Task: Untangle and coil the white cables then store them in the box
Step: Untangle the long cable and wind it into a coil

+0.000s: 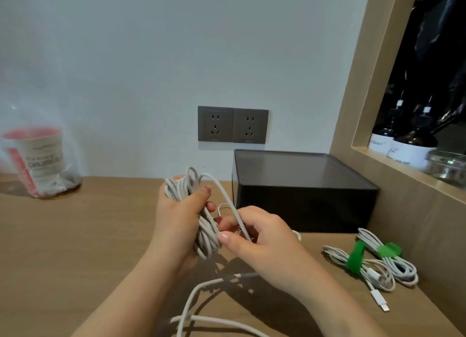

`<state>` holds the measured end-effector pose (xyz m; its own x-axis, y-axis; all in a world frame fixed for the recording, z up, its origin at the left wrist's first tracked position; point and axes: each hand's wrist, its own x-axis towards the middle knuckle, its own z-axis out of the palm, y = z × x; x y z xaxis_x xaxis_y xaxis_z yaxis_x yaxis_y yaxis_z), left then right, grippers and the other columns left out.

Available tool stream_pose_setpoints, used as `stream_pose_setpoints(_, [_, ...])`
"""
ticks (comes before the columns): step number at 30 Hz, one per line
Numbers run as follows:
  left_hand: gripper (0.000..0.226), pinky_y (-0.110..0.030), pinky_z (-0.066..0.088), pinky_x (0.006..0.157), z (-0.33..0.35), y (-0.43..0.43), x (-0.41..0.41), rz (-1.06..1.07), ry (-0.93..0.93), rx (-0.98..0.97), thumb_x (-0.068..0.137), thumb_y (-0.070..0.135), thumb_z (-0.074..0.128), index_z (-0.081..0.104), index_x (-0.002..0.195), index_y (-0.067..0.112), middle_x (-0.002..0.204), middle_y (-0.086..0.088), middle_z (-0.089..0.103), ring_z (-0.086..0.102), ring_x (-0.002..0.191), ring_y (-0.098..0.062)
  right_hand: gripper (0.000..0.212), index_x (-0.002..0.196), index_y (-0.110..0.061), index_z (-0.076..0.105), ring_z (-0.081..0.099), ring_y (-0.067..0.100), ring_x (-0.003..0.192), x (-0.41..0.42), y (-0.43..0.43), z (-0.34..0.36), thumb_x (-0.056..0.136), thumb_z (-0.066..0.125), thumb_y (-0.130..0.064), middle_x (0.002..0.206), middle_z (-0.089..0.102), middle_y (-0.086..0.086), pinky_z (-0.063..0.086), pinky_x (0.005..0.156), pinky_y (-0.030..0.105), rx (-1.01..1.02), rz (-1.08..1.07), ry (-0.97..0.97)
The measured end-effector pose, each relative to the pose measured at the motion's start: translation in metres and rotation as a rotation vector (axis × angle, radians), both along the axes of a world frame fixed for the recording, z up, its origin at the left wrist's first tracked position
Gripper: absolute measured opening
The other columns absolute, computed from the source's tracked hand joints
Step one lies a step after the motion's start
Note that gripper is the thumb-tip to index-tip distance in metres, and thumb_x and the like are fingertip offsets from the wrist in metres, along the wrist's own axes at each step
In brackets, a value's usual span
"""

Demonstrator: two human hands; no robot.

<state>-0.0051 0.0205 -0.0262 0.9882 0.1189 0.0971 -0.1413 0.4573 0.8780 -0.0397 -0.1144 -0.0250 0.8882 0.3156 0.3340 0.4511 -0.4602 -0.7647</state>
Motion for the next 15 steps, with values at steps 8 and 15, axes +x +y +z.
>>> stream_pose_setpoints(8, [0.032, -0.03, 0.048, 0.044, -0.005, 0.0, 0.003, -0.025, 0.014, 0.022, 0.087, -0.002, 0.057, 0.05, 0.117, 0.007, 0.074, -0.012, 0.055, 0.058, 0.053, -0.02, 0.012, 0.089, -0.038, 0.053, 0.053, -0.005, 0.088, -0.001, 0.006, -0.008, 0.09, 0.057, -0.026, 0.081, 0.053, -0.023, 0.044, 0.074, 0.007, -0.057, -0.075, -0.169])
stream_pose_setpoints(15, [0.011, -0.029, 0.049, 0.043, -0.004, 0.005, 0.007, -0.03, 0.02, 0.109, 0.089, 0.001, 0.058, 0.051, 0.096, 0.006, 0.056, -0.009, 0.056, 0.054, 0.042, -0.017, 0.015, 0.087, -0.038, 0.057, 0.055, 0.002, 0.077, 0.001, -0.007, 0.001, 0.092, 0.053, -0.024, 0.077, 0.059, -0.01, 0.047, 0.066, 0.017, 0.103, -0.133, -0.195])
